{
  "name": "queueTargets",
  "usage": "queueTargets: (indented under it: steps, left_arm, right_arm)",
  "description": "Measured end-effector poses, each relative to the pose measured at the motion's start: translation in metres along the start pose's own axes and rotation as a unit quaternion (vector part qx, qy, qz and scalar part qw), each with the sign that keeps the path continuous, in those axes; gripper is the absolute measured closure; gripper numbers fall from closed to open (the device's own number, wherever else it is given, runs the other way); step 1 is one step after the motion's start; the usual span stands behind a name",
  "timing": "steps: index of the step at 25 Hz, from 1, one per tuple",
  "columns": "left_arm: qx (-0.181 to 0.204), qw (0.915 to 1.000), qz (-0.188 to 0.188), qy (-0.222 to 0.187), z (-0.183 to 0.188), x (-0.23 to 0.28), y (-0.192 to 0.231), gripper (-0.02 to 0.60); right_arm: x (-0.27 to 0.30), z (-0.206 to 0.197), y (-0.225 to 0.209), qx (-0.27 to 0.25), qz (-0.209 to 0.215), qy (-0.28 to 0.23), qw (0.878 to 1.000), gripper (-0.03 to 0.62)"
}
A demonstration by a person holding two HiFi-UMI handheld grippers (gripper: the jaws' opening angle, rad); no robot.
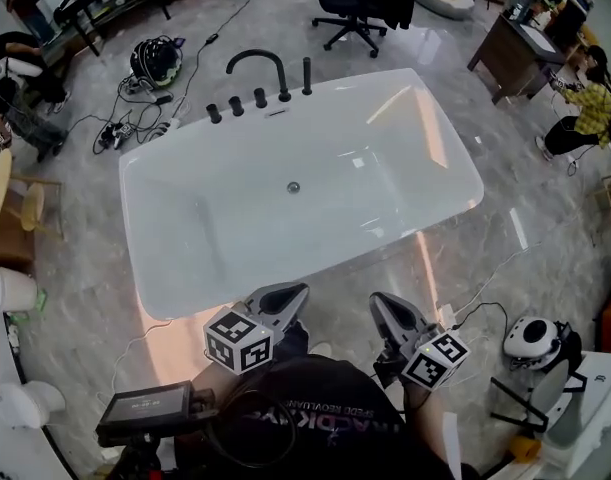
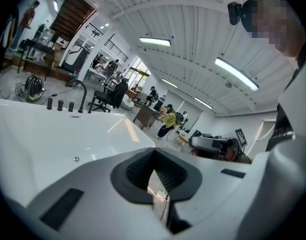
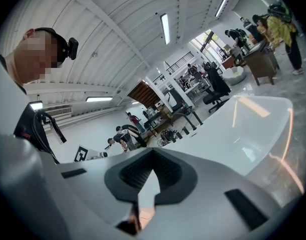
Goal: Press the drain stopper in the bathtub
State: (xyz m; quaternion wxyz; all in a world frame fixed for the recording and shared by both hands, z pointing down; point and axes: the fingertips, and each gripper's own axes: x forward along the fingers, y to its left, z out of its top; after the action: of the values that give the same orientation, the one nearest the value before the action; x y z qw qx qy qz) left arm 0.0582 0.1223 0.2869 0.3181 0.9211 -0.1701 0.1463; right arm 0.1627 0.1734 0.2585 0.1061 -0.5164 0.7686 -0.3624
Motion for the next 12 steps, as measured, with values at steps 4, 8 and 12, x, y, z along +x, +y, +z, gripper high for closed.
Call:
queueTargets:
  steps: [4, 8, 12]
  left_arm:
    - [-0.016, 0.9998, 0.010, -0.003, 0.020, -0.008, 0.049, 0.574]
    - [-0.026, 0.9990, 0.036, -0.011, 0.028, -0.013, 0.071, 0.574]
    - [-0.045, 0.9968, 0.062, -0.026, 0.034, -0.015, 0.079, 0.574]
  right_arm:
    - [0.058, 0.013, -0.005, -0.001, -0.003, 0.015, 1.000, 0.579]
    - [0.085, 0.025, -0.014, -0.009, 0.009, 0.032, 0.999, 0.579]
    - [0.099, 0.041, -0.023, -0.019, 0.023, 0.053, 0.998, 0.579]
